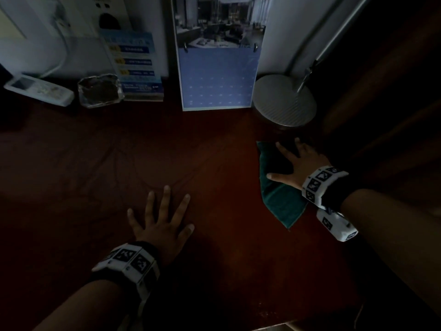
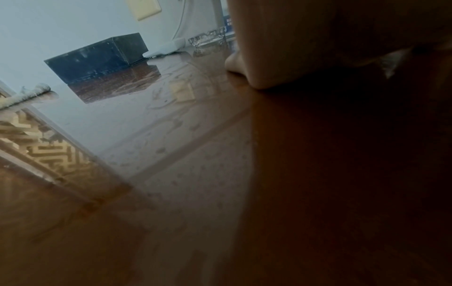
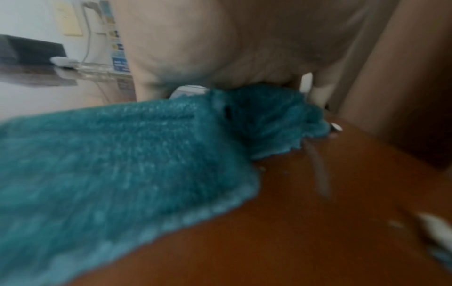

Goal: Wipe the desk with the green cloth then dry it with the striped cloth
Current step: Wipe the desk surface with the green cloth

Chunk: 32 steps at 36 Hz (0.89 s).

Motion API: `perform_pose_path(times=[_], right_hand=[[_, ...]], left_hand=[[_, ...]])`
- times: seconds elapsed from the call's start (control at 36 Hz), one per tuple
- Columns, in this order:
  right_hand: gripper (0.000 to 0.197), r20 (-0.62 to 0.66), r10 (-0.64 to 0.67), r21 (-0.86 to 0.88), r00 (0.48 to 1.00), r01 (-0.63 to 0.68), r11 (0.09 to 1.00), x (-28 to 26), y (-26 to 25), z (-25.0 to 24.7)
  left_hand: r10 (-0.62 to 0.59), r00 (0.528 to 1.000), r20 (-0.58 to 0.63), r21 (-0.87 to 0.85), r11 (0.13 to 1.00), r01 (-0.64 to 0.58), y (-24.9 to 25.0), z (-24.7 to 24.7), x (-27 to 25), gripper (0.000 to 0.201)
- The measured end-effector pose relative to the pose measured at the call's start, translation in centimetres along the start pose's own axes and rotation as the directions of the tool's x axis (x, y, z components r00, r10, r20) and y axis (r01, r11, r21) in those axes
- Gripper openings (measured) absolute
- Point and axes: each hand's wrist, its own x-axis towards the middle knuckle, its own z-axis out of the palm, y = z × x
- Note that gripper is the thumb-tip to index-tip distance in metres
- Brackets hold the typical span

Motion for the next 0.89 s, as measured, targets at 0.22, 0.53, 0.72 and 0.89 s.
perform_pose_path(times=[0.22,0.53,0.72,0.89], right_hand=[[0.102,0.067,0.098,-0.054,0.993,-0.094,0.994,-1.4,0.8,0.4],[0.107,0.102,0.253,-0.062,0.962,-0.247,0.967,-3.9,1.5,3.1],[0.108,0.112,0.346,0.022,0.932,-0.350,0.936,-5.5,1.4,4.9],[0.110,0.113,0.403,0.127,0.908,-0.415,0.901,-6.6,1.1,6.2]], left_hand=[[-0.010,1.000,0.003,0.007,1.000,0.010,0.1,-0.2,-0.3,0.066],[-0.003,1.000,-0.004,0.006,1.000,0.003,0.1,-0.1,-0.1,0.066],[0.002,1.000,-0.005,-0.003,1.000,-0.002,0.1,-0.2,-0.1,0.066],[0.006,1.000,-0.011,-0.015,1.000,-0.006,-0.1,0.0,-0.1,0.066]])
